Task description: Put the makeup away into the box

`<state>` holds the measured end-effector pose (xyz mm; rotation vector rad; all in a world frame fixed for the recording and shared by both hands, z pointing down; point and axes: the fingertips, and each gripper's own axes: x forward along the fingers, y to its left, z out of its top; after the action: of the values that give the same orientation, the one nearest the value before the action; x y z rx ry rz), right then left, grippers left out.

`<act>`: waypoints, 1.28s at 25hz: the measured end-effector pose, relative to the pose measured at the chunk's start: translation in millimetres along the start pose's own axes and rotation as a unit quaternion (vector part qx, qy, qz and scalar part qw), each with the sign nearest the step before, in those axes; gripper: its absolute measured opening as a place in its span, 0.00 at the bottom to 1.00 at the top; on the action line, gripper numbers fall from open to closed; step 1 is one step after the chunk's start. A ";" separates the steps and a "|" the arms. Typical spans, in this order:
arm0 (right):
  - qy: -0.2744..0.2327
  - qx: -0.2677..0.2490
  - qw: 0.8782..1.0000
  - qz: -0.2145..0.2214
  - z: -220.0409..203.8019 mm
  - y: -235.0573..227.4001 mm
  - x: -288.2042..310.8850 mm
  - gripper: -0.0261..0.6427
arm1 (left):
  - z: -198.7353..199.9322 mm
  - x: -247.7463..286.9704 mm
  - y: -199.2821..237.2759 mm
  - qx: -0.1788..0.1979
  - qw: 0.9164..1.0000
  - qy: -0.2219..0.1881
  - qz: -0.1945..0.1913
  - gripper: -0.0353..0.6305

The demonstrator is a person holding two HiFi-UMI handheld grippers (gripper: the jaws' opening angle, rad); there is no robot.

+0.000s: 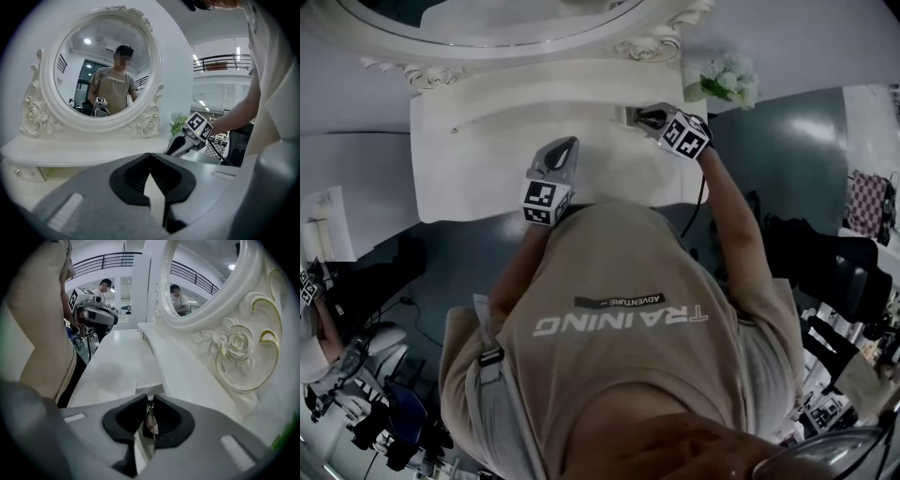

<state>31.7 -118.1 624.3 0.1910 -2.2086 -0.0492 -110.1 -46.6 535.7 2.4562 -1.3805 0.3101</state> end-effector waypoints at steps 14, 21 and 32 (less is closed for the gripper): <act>-0.003 -0.003 1.000 0.013 -15.3 -4.9 4.3 0.11 | 4.1 24.8 -18.9 0.000 1.000 0.022 0.019 0.06; -0.039 0.013 0.999 0.021 -19.8 -10.9 -11.5 0.16 | 2.5 42.2 -36.8 -0.006 0.999 0.027 0.028 0.06; -0.090 0.056 0.994 -0.037 -21.5 -18.7 -49.7 0.16 | 5.6 62.3 -65.8 0.005 1.000 0.027 -0.012 0.06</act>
<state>80.4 -128.1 596.0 0.3419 -2.3855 0.0183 -21.5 -65.7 540.9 2.4517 -1.3308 0.3763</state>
